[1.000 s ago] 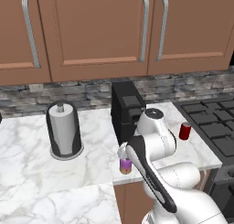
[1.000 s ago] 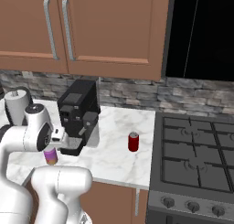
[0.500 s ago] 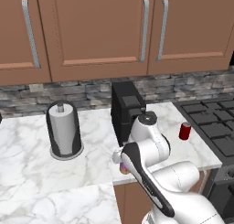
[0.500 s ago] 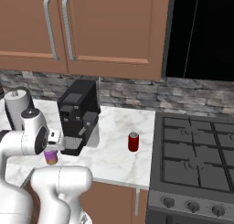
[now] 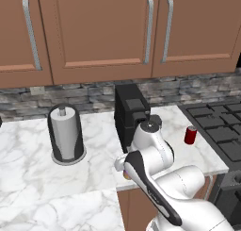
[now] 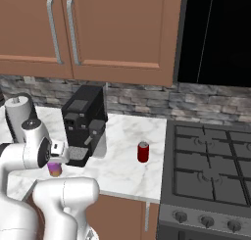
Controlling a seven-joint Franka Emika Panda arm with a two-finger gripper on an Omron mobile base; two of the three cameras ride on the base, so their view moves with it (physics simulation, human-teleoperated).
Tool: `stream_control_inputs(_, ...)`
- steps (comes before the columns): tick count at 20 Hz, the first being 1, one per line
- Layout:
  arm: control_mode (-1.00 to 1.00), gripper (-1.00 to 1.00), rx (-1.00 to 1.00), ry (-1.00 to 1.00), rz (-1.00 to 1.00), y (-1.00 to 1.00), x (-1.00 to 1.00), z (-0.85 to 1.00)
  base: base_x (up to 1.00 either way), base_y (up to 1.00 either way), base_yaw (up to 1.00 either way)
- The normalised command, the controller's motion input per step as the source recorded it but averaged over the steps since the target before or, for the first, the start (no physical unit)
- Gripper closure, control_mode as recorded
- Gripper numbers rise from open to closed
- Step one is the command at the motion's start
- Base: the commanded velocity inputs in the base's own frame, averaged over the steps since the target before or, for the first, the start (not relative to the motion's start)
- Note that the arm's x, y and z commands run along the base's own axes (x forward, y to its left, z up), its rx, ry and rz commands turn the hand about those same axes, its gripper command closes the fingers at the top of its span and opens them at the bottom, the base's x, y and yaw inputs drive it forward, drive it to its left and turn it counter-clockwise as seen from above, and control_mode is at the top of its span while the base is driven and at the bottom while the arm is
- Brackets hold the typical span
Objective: Four empty soda cans are scattered around the kitchen. Gather all the cans and cluster them next to the stove for recycling.
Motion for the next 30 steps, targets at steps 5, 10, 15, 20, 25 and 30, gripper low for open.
stream_control_inputs(5,-1.00,-1.00,0.00,0.00,0.00,0.00,0.04,0.00,0.00,0.00,0.00)
stream_control_inputs(10,-1.00,-1.00,0.00,0.00,0.00,0.00,0.09,0.00,0.00,0.00,0.00)
stream_control_inputs(15,-1.00,-1.00,0.00,0.00,0.00,0.00,0.16,0.00,0.00,0.00,0.00)
stream_control_inputs(20,-1.00,-1.00,0.00,0.00,0.00,0.00,0.17,-0.02,0.00,0.00,0.00)
stream_control_inputs(25,-1.00,-1.00,0.00,0.00,0.00,0.00,0.14,-0.12,0.00,0.00,0.00)
stream_control_inputs(30,-1.00,-1.00,0.00,0.00,0.00,0.00,0.08,-0.22,0.00,0.00,0.00)
